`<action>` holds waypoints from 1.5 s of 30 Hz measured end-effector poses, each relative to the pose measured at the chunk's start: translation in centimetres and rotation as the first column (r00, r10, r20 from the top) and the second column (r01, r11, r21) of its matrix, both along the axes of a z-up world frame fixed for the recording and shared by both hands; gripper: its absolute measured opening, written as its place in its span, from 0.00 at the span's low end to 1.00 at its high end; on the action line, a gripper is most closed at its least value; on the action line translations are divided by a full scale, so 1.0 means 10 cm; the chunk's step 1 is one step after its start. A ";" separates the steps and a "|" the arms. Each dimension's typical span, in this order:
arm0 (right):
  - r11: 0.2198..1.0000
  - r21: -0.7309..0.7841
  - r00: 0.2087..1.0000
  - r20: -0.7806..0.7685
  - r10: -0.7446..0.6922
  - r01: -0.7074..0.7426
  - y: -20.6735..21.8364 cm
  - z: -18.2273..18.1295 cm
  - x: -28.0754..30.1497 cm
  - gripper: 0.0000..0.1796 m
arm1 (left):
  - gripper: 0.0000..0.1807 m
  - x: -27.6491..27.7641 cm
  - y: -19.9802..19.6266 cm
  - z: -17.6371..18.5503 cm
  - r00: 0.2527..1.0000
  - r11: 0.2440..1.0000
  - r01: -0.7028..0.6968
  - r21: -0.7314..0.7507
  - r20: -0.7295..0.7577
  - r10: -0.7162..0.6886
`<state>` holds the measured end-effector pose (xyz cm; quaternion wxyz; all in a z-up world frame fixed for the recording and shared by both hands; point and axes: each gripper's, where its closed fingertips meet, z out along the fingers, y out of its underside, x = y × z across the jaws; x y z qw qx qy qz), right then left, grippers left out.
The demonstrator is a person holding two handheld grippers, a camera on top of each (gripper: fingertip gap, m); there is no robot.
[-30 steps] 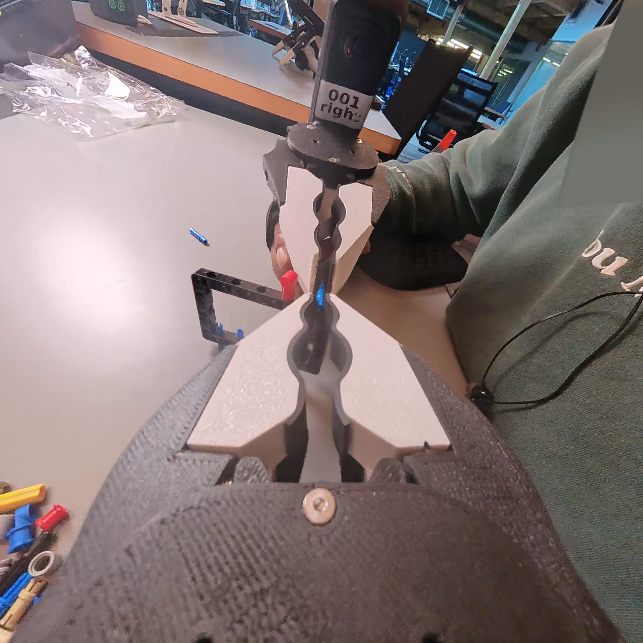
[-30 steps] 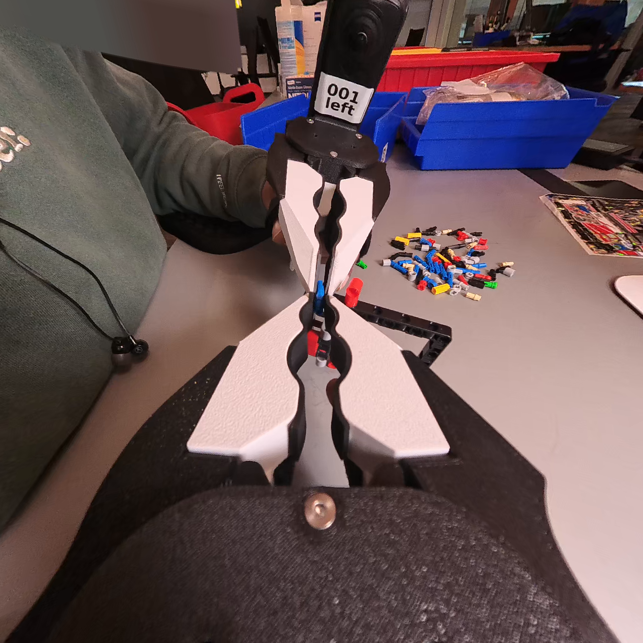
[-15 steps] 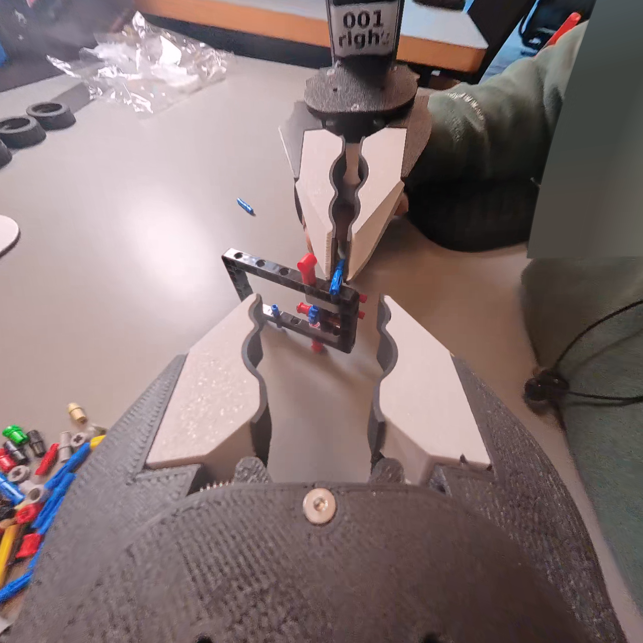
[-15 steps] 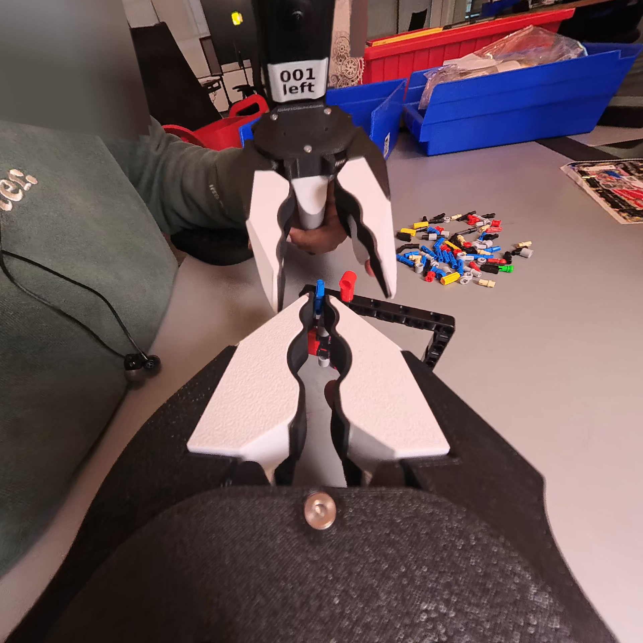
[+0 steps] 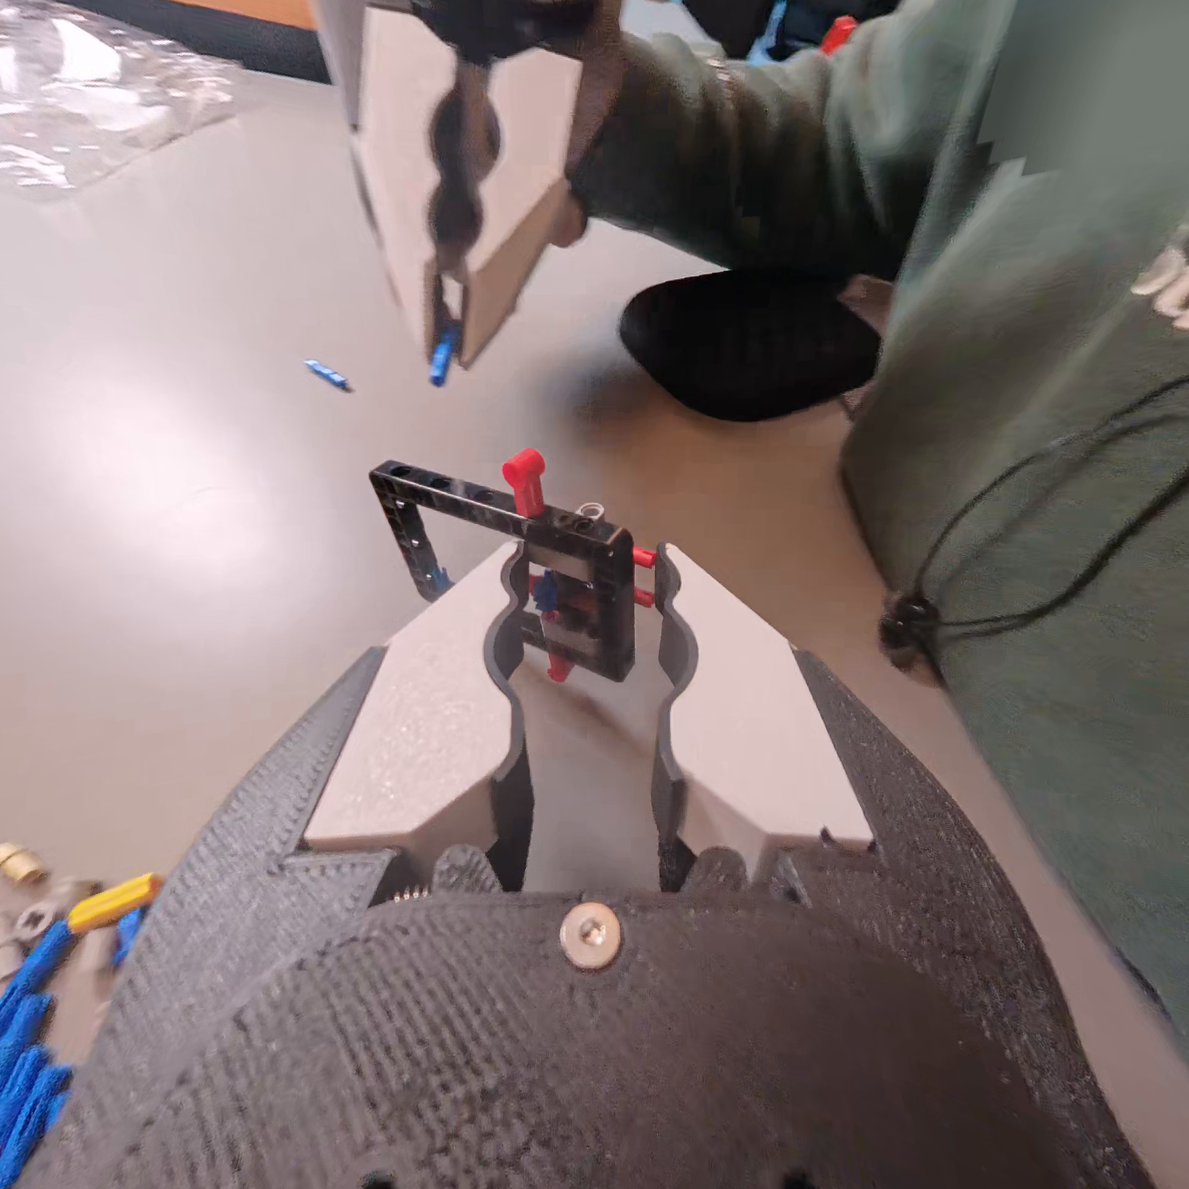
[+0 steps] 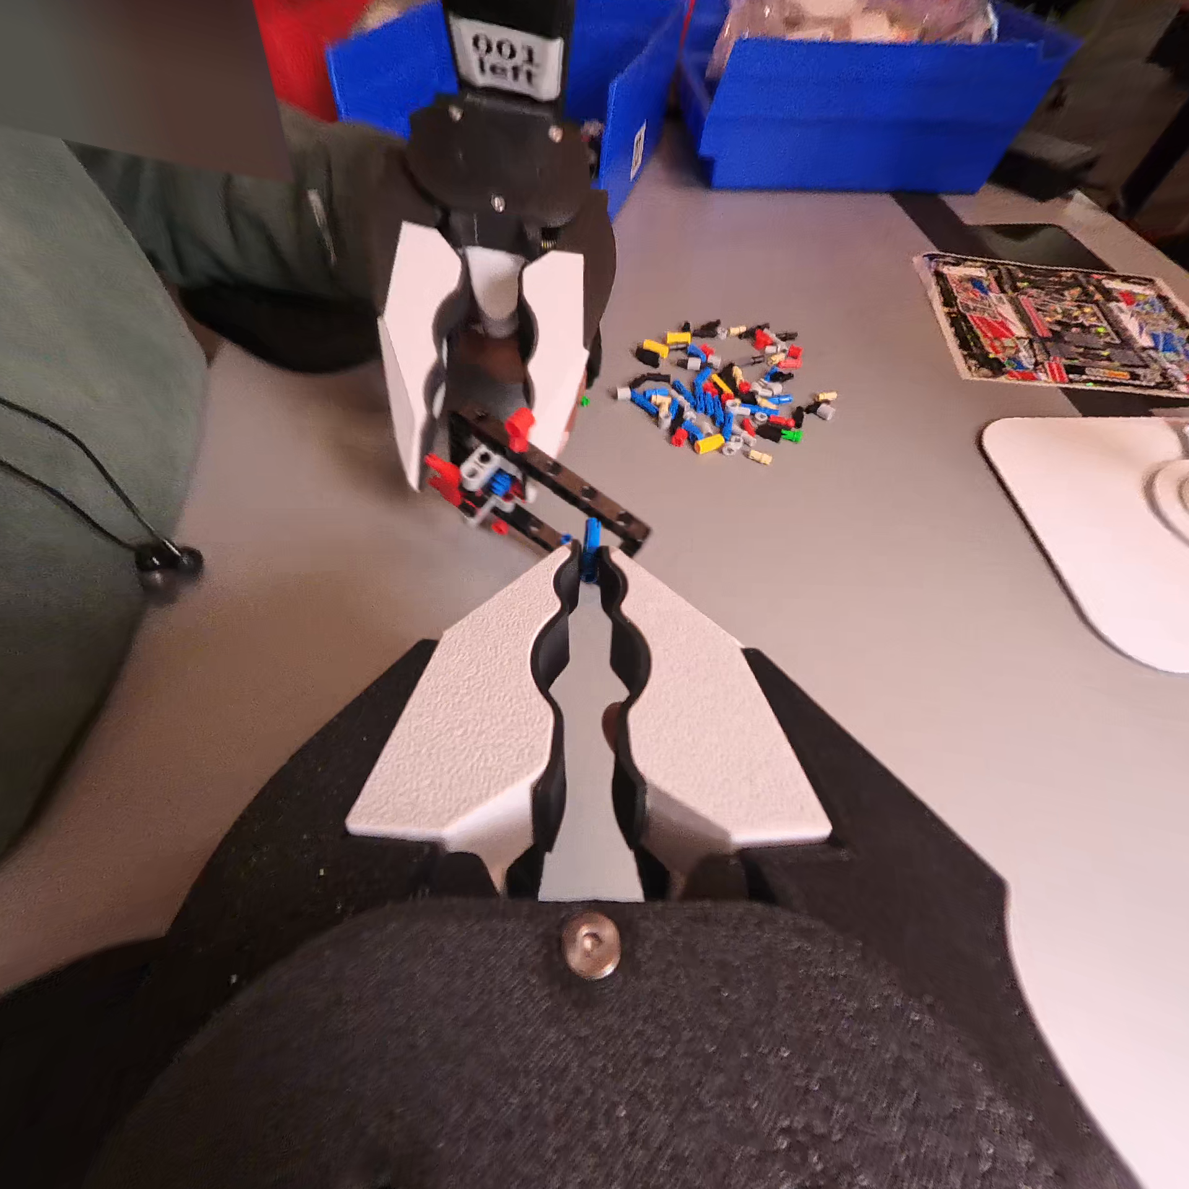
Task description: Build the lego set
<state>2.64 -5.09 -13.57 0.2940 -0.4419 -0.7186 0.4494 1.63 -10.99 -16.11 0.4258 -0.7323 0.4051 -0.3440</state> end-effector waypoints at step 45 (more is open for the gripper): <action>0.984 0.010 0.948 0.269 0.169 -0.178 -0.44 -0.51 0.51 0.02 | 0.19 0.40 -0.08 -0.34 0.944 0.999 0.025 -0.048 -0.327 -0.039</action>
